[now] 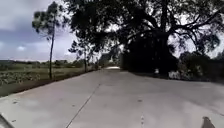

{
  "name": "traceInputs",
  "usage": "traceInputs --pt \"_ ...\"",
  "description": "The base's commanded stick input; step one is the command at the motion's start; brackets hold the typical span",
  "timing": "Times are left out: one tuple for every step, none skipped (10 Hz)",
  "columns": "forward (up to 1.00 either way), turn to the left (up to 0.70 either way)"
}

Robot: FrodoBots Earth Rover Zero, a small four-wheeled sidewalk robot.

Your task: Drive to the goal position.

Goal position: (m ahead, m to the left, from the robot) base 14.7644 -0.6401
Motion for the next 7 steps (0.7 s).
traceInputs --pt "0.85 0.0" --pt "0.85 0.0" --pt "0.85 0.0" --pt "0.85 0.0" --pt "0.85 0.0" --pt "0.85 0.0" --pt "0.85 0.0"
